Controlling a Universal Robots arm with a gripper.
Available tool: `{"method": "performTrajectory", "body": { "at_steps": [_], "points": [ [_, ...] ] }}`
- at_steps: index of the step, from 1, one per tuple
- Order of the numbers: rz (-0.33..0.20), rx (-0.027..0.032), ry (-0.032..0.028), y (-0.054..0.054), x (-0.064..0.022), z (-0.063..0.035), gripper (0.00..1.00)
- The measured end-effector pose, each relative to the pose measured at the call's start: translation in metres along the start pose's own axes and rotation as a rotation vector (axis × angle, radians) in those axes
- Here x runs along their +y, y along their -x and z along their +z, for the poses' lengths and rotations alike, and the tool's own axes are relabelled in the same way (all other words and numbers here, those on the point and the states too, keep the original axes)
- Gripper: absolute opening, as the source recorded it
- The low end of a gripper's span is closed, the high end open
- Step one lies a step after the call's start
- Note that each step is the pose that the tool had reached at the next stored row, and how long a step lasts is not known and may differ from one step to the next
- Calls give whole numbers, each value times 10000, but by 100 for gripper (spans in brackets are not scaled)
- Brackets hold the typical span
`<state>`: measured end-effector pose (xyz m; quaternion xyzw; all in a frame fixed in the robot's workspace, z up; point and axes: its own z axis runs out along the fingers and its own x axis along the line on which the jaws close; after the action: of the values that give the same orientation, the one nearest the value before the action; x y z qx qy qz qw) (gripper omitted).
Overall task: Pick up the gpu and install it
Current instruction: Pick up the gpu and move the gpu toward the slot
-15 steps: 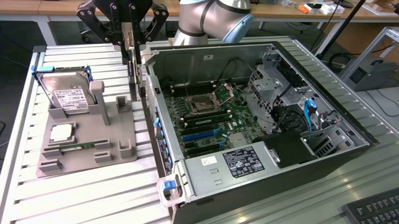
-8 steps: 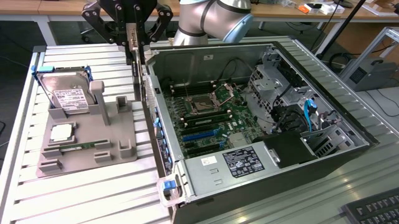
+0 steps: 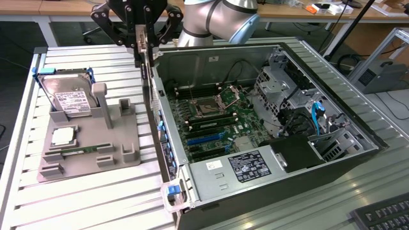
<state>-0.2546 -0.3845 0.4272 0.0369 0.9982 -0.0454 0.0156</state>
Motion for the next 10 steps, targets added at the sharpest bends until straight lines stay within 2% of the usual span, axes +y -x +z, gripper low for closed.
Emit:
{"method": "performTrajectory", "body": {
  "at_steps": [10],
  "points": [
    [0, 0, -6, 153, -28, 11, 27]
  ]
}}
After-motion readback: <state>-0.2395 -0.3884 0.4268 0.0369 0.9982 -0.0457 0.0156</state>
